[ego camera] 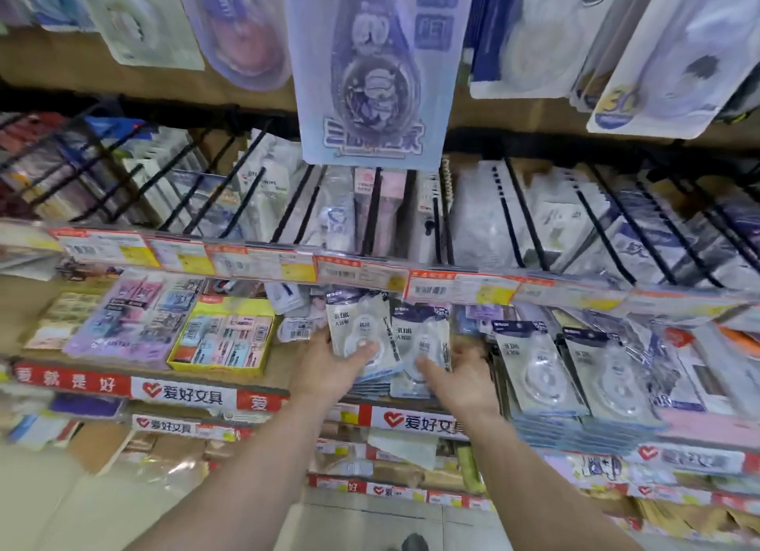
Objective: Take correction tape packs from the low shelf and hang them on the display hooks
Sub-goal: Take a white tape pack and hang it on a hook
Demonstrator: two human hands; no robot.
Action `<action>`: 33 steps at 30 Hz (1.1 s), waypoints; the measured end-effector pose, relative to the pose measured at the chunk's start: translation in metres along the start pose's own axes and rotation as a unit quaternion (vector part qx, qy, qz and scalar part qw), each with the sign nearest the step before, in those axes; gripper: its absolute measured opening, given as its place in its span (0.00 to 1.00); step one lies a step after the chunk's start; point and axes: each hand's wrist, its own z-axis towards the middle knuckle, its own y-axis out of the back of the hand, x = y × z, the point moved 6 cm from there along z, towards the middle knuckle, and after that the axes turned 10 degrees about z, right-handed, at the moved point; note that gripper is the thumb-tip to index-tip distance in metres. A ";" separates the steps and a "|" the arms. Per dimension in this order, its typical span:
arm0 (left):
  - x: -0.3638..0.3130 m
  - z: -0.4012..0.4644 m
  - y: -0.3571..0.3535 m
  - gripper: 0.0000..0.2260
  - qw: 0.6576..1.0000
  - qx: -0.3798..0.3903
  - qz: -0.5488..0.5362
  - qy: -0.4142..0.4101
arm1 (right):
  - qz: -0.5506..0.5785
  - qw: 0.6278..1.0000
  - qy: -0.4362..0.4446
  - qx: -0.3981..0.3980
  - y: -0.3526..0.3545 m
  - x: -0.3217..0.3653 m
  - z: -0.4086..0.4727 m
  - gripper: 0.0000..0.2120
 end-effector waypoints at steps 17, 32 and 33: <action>0.030 -0.010 0.002 0.20 0.993 0.020 -0.094 0.073 | 0.107 0.987 -0.038 0.110 0.001 -0.023 0.012 0.30; 0.076 -0.049 0.025 0.20 0.974 0.050 -0.219 0.001 | 0.227 0.974 -0.015 0.012 -0.003 -0.010 -0.064 0.32; 0.083 -0.054 0.033 0.20 0.973 0.048 -0.225 -0.008 | 0.234 0.972 -0.009 0.023 -0.011 -0.005 -0.077 0.32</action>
